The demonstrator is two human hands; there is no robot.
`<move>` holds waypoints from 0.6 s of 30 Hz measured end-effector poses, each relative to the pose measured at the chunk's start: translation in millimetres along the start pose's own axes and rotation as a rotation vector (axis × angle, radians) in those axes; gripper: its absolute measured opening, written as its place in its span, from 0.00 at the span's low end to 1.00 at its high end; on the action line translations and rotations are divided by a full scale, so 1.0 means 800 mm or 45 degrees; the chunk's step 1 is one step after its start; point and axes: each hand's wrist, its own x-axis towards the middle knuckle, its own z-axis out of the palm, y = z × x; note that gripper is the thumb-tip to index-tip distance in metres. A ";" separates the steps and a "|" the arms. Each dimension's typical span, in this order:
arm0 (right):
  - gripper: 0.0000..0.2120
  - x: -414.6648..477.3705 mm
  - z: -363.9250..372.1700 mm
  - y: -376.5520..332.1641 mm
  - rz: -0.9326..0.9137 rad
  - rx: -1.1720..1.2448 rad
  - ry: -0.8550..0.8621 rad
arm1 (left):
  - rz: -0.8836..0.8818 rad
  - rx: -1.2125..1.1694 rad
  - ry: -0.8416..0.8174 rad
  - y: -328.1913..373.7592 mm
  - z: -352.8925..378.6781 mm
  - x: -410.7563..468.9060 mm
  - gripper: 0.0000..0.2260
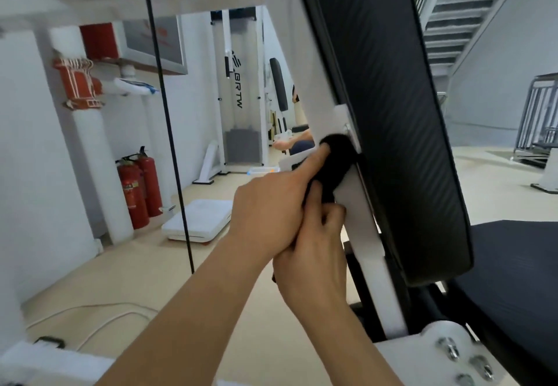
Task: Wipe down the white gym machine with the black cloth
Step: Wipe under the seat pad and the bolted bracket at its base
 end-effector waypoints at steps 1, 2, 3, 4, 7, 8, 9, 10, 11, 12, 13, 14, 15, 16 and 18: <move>0.41 0.008 0.000 -0.006 0.001 0.031 -0.028 | -0.021 -0.001 0.018 -0.007 -0.004 0.006 0.24; 0.41 0.015 0.002 -0.011 -0.002 0.060 -0.028 | -0.038 -0.002 0.038 -0.012 -0.008 0.010 0.25; 0.41 0.019 0.004 -0.014 -0.008 0.096 -0.012 | -0.041 -0.012 0.054 -0.015 -0.011 0.013 0.26; 0.42 0.018 0.005 -0.014 -0.007 0.144 0.014 | -0.034 -0.046 0.052 -0.016 -0.010 0.013 0.27; 0.44 -0.002 0.011 0.004 0.015 0.319 0.087 | -0.074 -0.314 -0.013 -0.006 0.002 -0.003 0.33; 0.44 -0.009 0.014 0.014 0.025 0.365 0.105 | -0.114 -0.416 -0.045 -0.003 0.010 -0.012 0.34; 0.43 -0.013 0.017 0.024 0.045 0.394 0.113 | -0.150 -0.492 -0.061 -0.002 0.019 -0.020 0.32; 0.42 -0.015 0.020 0.032 0.074 0.409 0.113 | -0.190 -0.540 -0.059 -0.003 0.027 -0.025 0.29; 0.41 -0.014 0.022 0.037 0.104 0.412 0.111 | -0.239 -0.575 -0.048 -0.004 0.031 -0.028 0.26; 0.39 -0.012 0.023 0.039 0.129 0.412 0.109 | -0.305 -0.616 -0.034 -0.004 0.032 -0.030 0.23; 0.36 -0.010 0.024 0.037 0.150 0.434 0.121 | -0.373 -0.661 -0.010 -0.003 0.030 -0.032 0.20; 0.32 -0.007 0.023 0.031 0.153 0.489 0.148 | -0.420 -0.701 0.027 -0.002 0.025 -0.034 0.18; 0.27 -0.005 0.020 0.022 0.124 0.554 0.189 | -0.428 -0.750 0.082 0.002 0.016 -0.035 0.17; 0.25 -0.003 0.014 0.009 0.054 0.612 0.244 | -0.393 -0.818 0.152 0.006 0.003 -0.034 0.16; 0.28 0.002 0.003 -0.016 -0.120 0.684 0.363 | -0.259 -0.910 0.271 0.015 -0.023 -0.020 0.12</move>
